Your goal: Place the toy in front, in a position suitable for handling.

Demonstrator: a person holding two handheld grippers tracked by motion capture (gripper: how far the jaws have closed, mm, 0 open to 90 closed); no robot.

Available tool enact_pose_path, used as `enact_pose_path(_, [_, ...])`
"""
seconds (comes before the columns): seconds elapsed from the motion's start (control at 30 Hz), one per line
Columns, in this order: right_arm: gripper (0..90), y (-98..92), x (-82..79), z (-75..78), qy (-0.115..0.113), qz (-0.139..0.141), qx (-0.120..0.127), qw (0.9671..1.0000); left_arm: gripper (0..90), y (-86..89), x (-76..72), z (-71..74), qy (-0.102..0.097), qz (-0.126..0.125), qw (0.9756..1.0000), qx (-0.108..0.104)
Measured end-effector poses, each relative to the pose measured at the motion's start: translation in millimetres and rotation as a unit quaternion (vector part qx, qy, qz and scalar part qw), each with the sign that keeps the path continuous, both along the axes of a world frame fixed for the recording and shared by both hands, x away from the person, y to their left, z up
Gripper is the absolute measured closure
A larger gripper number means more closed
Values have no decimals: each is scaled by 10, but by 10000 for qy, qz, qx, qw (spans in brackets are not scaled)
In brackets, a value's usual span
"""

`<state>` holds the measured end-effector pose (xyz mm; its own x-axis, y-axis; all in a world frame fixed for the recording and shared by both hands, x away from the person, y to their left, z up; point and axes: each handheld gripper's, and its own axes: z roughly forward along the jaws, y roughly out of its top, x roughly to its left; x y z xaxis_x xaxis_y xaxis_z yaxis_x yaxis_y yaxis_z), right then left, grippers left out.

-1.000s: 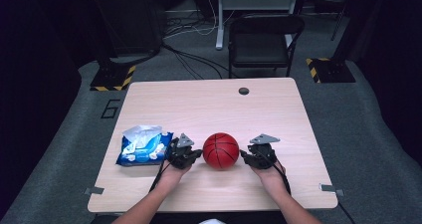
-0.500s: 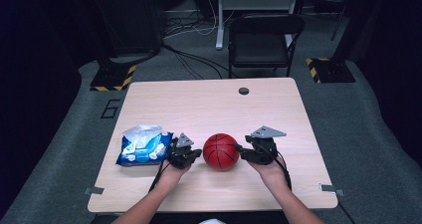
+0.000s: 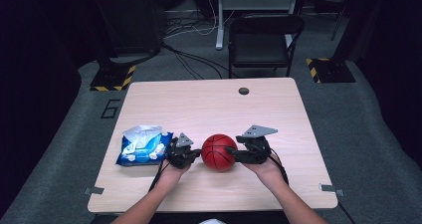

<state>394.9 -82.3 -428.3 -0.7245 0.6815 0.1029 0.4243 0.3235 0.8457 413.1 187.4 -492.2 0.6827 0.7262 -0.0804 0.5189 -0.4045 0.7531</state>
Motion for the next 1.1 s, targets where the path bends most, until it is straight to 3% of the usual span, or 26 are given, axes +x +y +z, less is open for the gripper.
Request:
enact_pose_path(0.2, [345, 124, -12, 32, -181, 143, -271, 9994, 900, -17, -9, -2, 23, -9, 10000, -11])
enact_pose_path(0.33, [317, 171, -27, 18, -382, 170, -243, 9988, 899, 2, -2, 6, -3, -19, 10000, -3])
enact_pose_path(0.43, [298, 210, -13, -27, -320, 218, -463, 9982, 882, 28, 0, 19, -6, 4, 10000, 4])
enact_pose_path(0.47, [298, 208, -10, -31, -329, 210, -428, 9983, 869, 41, 3, 25, -17, -1, 10000, 13])
enact_pose_path(0.6, [300, 198, 11, -23, -261, 255, -452, 9983, 777, 132, 9, 94, -34, 66, 10000, 49])
enact_pose_path(0.8, [296, 150, 45, -28, -167, 259, -379, 9988, 626, 313, 19, 227, -95, 219, 9997, -58])
enact_pose_path(0.93, [294, 140, 50, -37, -206, 334, -380, 9985, 530, 420, 18, 269, -54, 254, 9996, 64])
enact_pose_path(1.1, [294, 140, 59, -33, -164, 322, -384, 9986, 465, 613, 12, 321, -186, 444, 9987, 172])
